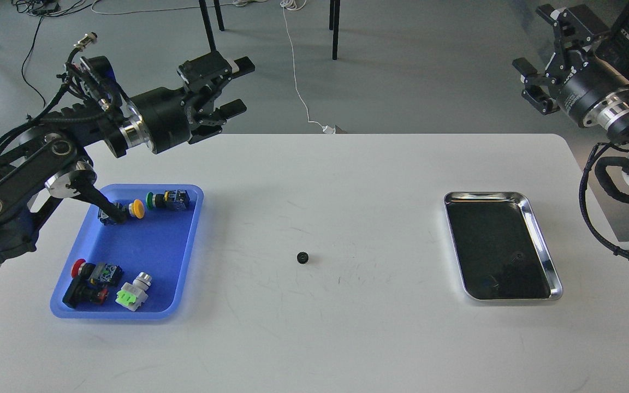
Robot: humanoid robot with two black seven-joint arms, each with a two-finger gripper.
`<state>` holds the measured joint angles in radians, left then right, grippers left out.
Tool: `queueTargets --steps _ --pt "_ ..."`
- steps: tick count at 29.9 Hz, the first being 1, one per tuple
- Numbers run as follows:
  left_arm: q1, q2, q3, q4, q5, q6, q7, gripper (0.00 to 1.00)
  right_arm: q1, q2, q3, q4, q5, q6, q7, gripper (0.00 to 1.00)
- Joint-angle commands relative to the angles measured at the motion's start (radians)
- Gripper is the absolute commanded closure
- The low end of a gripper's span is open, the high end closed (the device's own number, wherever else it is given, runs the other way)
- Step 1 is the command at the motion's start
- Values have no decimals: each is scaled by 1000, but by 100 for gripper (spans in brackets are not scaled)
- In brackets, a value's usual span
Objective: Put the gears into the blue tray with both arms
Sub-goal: 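Raise the right gripper away and reach the left gripper toward the part, then grasp the black part on the table with the left gripper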
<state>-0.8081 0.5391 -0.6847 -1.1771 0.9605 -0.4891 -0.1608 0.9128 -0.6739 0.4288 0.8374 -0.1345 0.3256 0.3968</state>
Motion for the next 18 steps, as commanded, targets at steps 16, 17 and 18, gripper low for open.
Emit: queueTargets --steps 16,17,18 --pt "-16 -85 437 -142 1148 273 -78 16 -411 -7 311 95 231 163 23 2" --pt "-11 -82 456 -141 1179 277 -79 16 -413 -10 311 95 231 163 24 2" --pt "-5 -79 470 -139 1219 280 -77 16 -413 -12 312 95 231 163 24 2"
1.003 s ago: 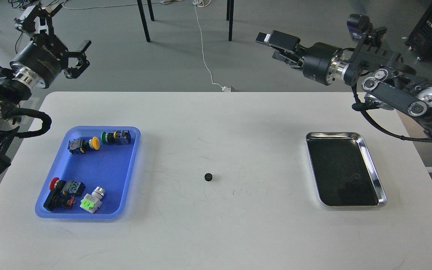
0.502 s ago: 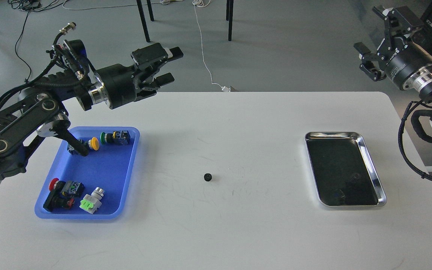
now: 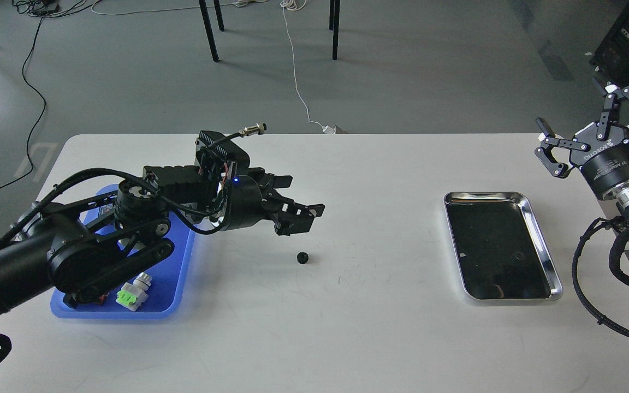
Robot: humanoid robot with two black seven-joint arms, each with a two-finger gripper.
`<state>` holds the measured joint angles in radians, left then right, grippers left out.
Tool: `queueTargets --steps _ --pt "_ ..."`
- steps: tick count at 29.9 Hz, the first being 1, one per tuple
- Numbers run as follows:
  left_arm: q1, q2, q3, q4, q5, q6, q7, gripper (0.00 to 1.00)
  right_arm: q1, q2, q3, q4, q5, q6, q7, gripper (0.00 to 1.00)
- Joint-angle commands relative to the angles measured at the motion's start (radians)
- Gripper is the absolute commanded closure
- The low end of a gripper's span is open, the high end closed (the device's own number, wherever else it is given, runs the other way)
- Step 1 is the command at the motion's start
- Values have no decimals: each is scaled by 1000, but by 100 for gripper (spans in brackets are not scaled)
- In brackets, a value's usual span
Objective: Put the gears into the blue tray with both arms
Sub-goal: 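Grasp the black part on the table with the left gripper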
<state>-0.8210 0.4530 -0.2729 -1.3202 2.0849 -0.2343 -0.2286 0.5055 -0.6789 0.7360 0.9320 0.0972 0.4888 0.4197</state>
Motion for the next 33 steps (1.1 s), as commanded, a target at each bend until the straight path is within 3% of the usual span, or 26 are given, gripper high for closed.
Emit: queueTargets --steps 1,4,9,17,33 --pt "16 4 66 6 97 32 -9 18 -5 -7 6 1 -1 0 1 2" --pt "42 -10 72 12 97 53 -9 27 -7 -7 8 1 -1 0 1 2" --pt "49 -52 73 73 97 58 -6 31 -5 -5 20 4 -1 0 1 2" --pt "52 -109 80 157 97 58 -6 50 -5 1 20 5 -2 0 1 2" --pt "80 -117 101 220 97 82 -8 51 -5 -1 19 28 -5 0 1 2"
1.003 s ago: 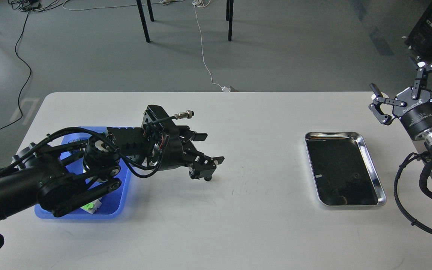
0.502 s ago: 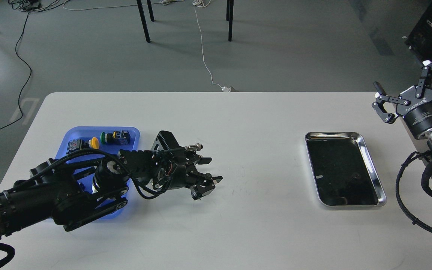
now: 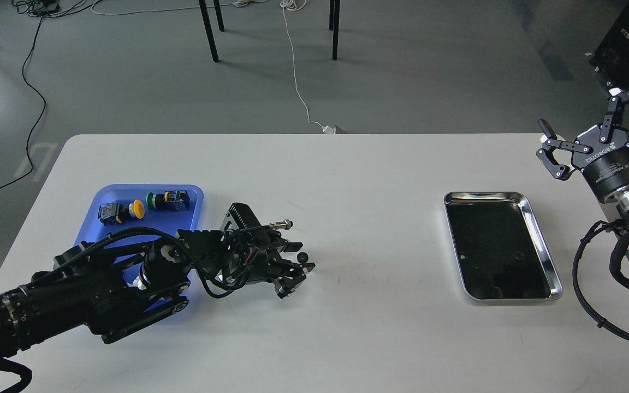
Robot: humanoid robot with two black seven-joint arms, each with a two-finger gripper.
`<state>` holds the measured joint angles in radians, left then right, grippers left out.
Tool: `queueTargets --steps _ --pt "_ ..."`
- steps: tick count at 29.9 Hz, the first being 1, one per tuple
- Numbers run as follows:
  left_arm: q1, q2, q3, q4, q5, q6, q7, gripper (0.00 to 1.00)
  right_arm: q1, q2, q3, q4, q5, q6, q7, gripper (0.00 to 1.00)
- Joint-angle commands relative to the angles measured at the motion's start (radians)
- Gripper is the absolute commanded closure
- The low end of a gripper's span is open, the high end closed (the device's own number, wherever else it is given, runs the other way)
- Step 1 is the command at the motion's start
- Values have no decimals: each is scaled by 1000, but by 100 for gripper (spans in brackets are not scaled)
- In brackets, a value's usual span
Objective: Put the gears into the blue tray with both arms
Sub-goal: 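Grasp the black part on the table with the left gripper, then carry the black part into the blue tray and release it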
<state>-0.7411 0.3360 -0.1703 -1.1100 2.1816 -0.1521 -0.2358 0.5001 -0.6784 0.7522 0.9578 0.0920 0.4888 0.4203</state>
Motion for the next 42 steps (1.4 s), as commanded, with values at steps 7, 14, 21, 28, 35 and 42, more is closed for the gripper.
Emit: queueTargets --steps 7,14,21,28,35,42 --pt "0 -11 -3 19 0 20 -5 67 0 -1 3 1 0 0 0 2" --pt "2 -9 -1 21 0 19 -10 88 0 -1 3 1 0 0 0 2" --pt "-1 17 -21 -8 0 22 -16 89 0 0 4 1 0 0 0 2" --pt "-40 314 -94 -205 -46 12 -40 87 2 -7 1 -1 -3 0 0 2" --pt "-31 555 -80 -163 -57 20 -166 88 0 0 -1 -2 -6 0 0 2" --pt "75 588 -81 -38 -120 77 -168 87 2 0 1 -1 -6 0 0 2"
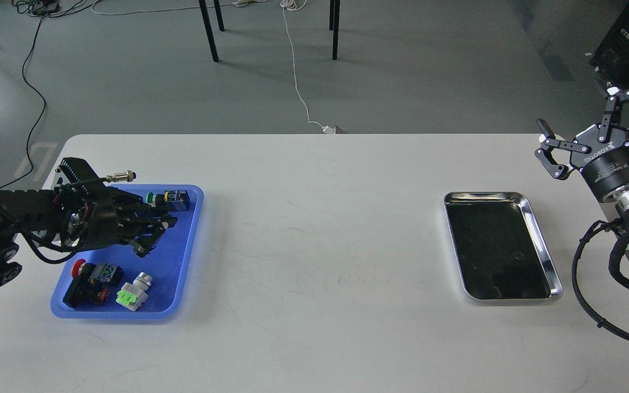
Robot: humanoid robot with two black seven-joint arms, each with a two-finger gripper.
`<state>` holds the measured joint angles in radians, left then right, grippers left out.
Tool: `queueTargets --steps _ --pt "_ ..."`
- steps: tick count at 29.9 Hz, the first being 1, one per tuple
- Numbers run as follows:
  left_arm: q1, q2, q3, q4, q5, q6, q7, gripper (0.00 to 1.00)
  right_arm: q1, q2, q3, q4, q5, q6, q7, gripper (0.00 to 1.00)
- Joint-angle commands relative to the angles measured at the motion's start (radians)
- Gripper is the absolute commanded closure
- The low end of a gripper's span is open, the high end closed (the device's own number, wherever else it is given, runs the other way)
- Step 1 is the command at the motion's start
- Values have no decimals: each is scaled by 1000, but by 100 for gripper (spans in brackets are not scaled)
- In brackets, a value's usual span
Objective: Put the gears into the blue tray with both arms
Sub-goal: 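Carry the black part into the blue tray and release it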
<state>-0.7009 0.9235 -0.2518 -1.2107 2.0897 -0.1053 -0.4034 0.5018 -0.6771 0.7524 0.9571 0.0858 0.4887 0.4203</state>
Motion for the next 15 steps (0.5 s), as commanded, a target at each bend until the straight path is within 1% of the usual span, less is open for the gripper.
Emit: queueTargets --steps 1,4,7,9,15 --pt "41 -5 2 94 -30 36 0 86 0 -2 1 0 0 0 0 2" --pt "55 -12 2 164 -33 55 -2 86 0 -6 1 2 0 0 0 2" --pt "77 -38 2 221 -33 88 -15 85 0 -7 1 2 0 0 0 2" --pt "78 -61 2 243 -33 92 -22 84 0 -9 1 3 0 0 0 2" --pt "81 -95 2 296 -33 92 -20 81 0 -9 1 6 0 0 0 2"
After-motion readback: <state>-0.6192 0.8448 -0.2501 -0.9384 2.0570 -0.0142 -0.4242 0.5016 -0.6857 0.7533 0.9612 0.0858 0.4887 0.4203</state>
